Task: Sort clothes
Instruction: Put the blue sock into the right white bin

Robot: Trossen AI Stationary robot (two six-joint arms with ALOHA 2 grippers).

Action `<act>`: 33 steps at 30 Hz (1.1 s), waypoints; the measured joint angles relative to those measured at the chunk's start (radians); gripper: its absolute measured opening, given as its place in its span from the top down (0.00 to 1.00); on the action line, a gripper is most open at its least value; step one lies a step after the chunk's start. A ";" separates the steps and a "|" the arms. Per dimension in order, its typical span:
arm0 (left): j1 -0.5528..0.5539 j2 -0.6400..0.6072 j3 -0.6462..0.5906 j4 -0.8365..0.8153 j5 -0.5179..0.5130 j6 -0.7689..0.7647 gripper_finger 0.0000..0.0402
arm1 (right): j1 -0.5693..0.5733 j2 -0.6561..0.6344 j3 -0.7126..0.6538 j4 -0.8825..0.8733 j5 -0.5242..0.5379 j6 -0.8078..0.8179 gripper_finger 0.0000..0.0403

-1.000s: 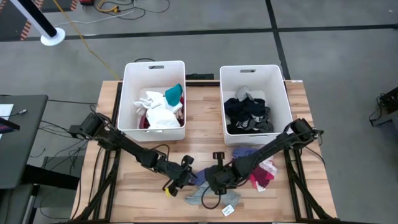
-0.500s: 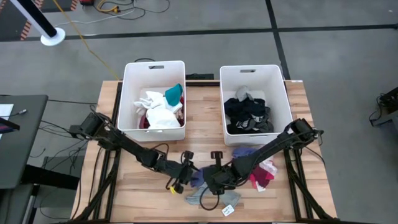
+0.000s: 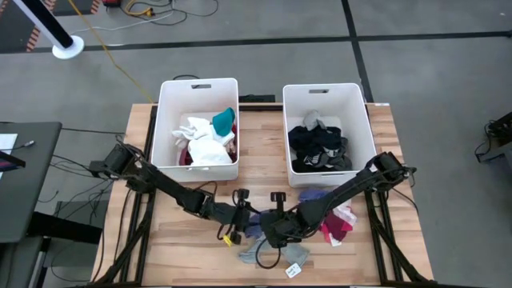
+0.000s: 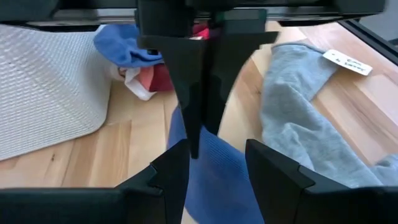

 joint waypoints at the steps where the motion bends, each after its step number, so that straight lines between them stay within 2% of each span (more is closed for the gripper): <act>1: 0.004 0.000 0.000 0.000 0.000 -0.002 0.62 | 0.000 0.000 0.000 0.010 0.004 -0.008 0.99; 8: 0.006 -0.002 0.000 0.008 0.049 -0.019 0.62 | 0.002 0.000 0.048 -0.014 0.045 -0.051 0.99; 17: 0.005 -0.003 0.000 -0.016 0.049 -0.044 0.63 | 0.003 0.002 0.070 -0.033 0.052 -0.068 0.99; 25: 0.006 -0.001 0.000 -0.074 0.026 -0.049 0.74 | 0.003 0.002 0.074 -0.013 0.076 -0.068 0.99; 33: 0.006 0.002 -0.002 -0.111 0.025 -0.039 0.89 | 0.003 -0.002 0.093 -0.032 0.075 -0.071 0.99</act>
